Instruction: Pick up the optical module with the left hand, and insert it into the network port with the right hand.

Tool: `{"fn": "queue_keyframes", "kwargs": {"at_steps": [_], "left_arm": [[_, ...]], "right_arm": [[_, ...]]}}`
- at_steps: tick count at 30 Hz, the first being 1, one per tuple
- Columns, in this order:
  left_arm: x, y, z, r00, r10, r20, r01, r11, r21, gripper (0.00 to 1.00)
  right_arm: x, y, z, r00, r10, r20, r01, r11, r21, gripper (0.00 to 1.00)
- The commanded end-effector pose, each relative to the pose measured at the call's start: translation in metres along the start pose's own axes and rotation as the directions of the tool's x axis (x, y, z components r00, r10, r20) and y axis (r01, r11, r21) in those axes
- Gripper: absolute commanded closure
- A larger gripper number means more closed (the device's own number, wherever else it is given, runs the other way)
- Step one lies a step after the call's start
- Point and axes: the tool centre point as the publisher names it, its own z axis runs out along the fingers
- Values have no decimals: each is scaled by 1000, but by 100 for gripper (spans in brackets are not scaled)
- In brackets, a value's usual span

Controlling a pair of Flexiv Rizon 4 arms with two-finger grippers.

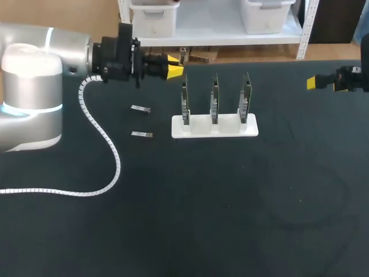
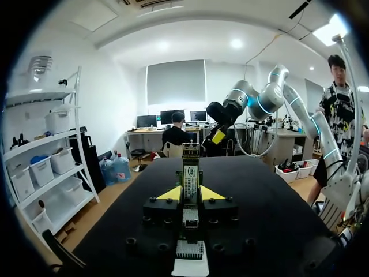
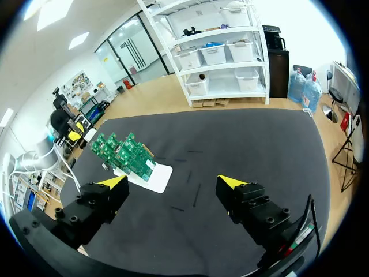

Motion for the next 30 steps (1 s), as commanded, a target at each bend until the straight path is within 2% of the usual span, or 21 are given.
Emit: {"fn": "queue_keyframes", "kwargs": {"at_steps": [1,7,10,28,30], "left_arm": [[0,-1,3,1000,1,2,-1,1000,-2,100],[-1,-1,7,1000,7,0,-7,1000,10,100],[-1,-2,8,999,6,-45,-6,1000,0,100],[-1,-2,8,999,6,-45,-6,1000,0,100],[-1,-2,8,999,6,-45,-6,1000,0,100]], "right_arm": [[0,1,-1,1000,0,-1,0,1000,3,0],[0,1,-1,1000,0,-1,0,1000,3,0],[0,1,-1,1000,0,-1,0,1000,3,0],[0,1,-1,1000,0,-1,0,1000,3,0],[-6,10,-3,997,-80,14,80,996,-47,0]]}}
